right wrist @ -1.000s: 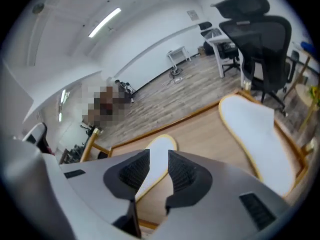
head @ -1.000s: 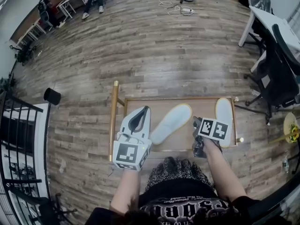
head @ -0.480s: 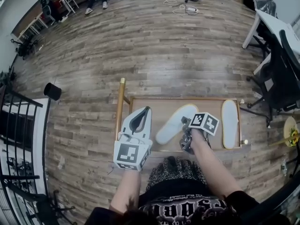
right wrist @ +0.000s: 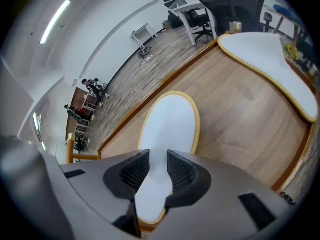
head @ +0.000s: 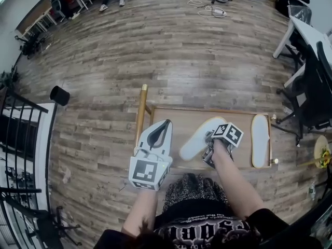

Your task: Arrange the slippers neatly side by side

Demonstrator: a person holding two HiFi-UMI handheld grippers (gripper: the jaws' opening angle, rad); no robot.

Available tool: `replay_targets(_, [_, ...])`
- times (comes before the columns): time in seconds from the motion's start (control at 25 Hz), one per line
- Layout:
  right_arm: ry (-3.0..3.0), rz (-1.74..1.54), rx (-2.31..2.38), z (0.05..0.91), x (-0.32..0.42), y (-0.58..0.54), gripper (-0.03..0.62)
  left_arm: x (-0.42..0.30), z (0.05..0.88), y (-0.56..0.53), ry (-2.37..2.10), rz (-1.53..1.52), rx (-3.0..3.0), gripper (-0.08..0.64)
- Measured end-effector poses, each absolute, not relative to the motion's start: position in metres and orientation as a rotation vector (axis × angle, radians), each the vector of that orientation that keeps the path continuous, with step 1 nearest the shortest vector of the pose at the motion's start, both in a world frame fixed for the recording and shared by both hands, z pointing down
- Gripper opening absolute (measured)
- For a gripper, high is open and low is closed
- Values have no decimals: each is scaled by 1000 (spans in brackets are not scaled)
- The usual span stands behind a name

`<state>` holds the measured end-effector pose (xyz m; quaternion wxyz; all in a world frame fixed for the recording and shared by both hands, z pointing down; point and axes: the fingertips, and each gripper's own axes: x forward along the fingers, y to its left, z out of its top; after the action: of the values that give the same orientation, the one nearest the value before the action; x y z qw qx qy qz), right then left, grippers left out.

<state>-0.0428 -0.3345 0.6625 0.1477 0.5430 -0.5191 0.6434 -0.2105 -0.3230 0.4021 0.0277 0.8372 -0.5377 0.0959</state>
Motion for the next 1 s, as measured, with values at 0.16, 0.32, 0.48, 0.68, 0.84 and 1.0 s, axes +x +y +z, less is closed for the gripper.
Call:
replay_targets(0.16, [-1436,2018,1643,651,-29,-338,97,-219,403,-322,-1677,289,2571,2])
replay_targets(0.32, [-1393,2032,1659,655,-22,-339,97,-221,410,-320,-1672,275,2560,2])
replay_targets(0.48, [-1352,1965,1602,663,-31,-336,97,-221,409,-321,-1665,260,2575,2])
replay_targets(0.68, [-1334,1809,1555,669,-28,-329,18,-228,409,-320,-1674,251,2568,2])
replay_targets(0.84, [-1389,1745,1543,666,-23,-329,11,-232,410,-321,-1680,246,2560,2])
replay_targets(1.0, [-1460,1654,1488,661,-17,-328,9,-230,407,-324,-1675,236,2566,2])
